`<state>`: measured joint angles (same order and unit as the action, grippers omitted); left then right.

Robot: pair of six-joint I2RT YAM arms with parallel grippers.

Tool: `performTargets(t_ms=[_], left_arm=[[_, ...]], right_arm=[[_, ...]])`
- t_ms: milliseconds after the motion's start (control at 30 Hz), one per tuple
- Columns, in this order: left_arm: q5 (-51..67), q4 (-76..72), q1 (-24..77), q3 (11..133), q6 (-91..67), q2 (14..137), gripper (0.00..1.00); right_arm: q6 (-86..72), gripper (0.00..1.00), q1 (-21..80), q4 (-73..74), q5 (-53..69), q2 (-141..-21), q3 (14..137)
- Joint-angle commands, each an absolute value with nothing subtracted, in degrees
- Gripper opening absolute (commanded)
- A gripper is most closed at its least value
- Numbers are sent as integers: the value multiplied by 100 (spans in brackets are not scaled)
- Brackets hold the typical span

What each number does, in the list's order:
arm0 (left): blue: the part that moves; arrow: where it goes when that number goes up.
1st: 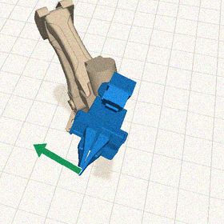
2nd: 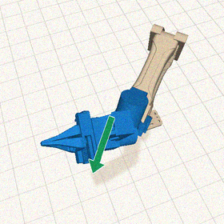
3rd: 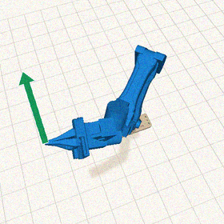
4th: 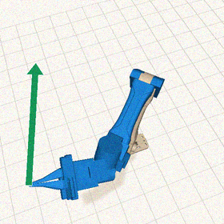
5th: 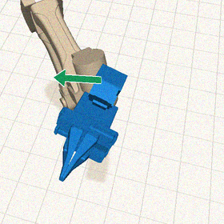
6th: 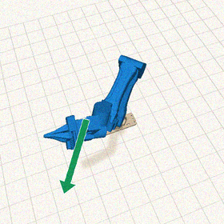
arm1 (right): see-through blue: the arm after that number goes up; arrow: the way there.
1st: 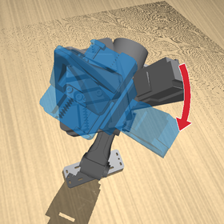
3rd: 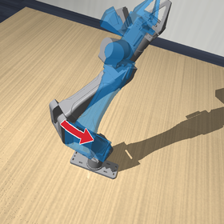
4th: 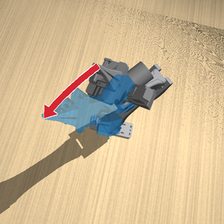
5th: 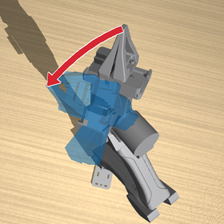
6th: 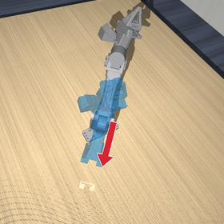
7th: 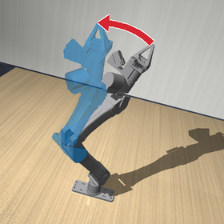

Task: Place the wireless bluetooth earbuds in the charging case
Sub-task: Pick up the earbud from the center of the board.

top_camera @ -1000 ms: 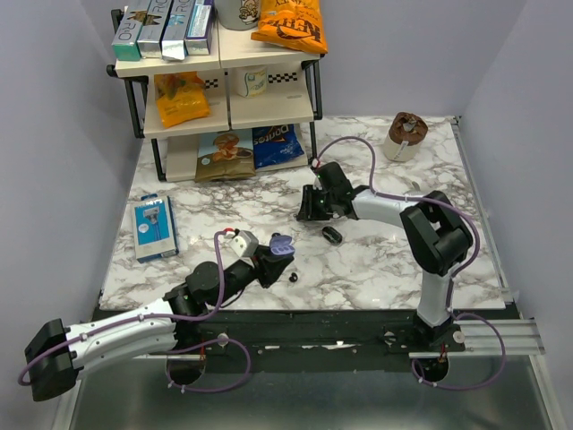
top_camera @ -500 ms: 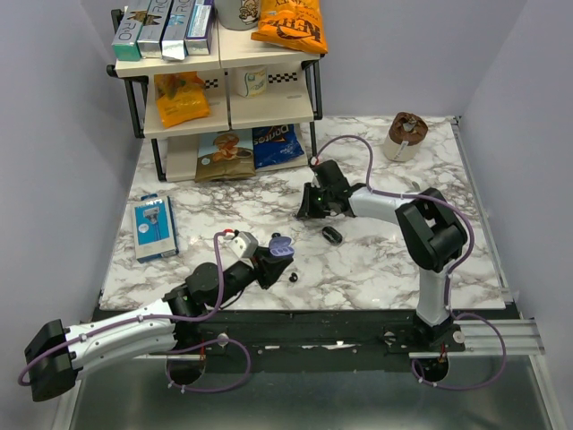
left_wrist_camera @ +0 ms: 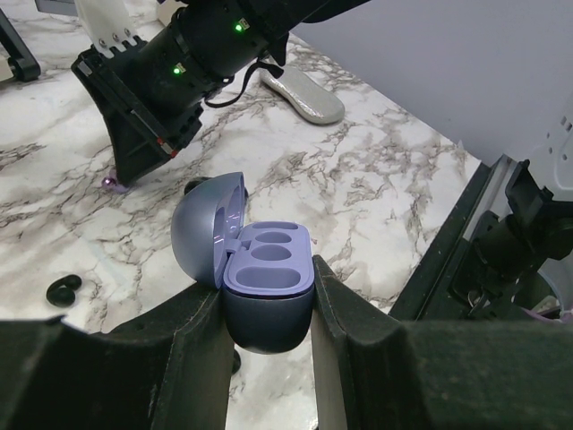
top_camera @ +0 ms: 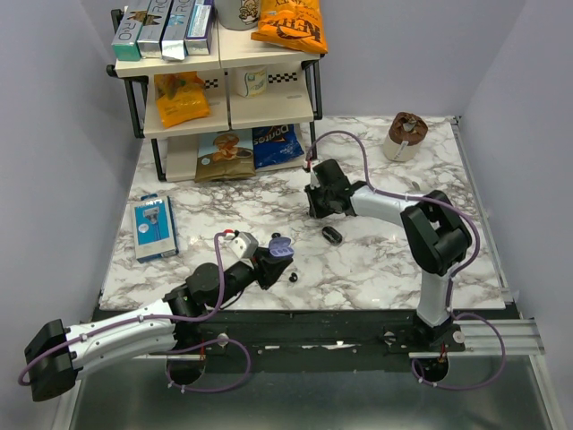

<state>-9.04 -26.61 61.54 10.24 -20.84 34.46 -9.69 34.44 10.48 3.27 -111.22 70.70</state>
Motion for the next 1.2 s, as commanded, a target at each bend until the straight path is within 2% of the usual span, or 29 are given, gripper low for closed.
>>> performTargets(t_ms=[0,200,633,833,1167], left_arm=[[-844,-2874,6170,967,-2083,3454,0],[-695,-2935,6187,923,-2171,3401,0],[-703,-3085,6223,844,-2171,3375,0],[-773,-3094,6231,853,-2153,3393,0],[-1019,-2892,6240,861,-2206,3208,0]], right_arm=[[281,21,3419,1433,-421,-10767,6996],[896,22,3489,1573,-632,-10600,7172],[800,33,3498,2109,-377,-10864,7426],[-639,46,3498,1435,-343,-10319,6998],[-4434,48,3489,730,-633,-10098,5995]])
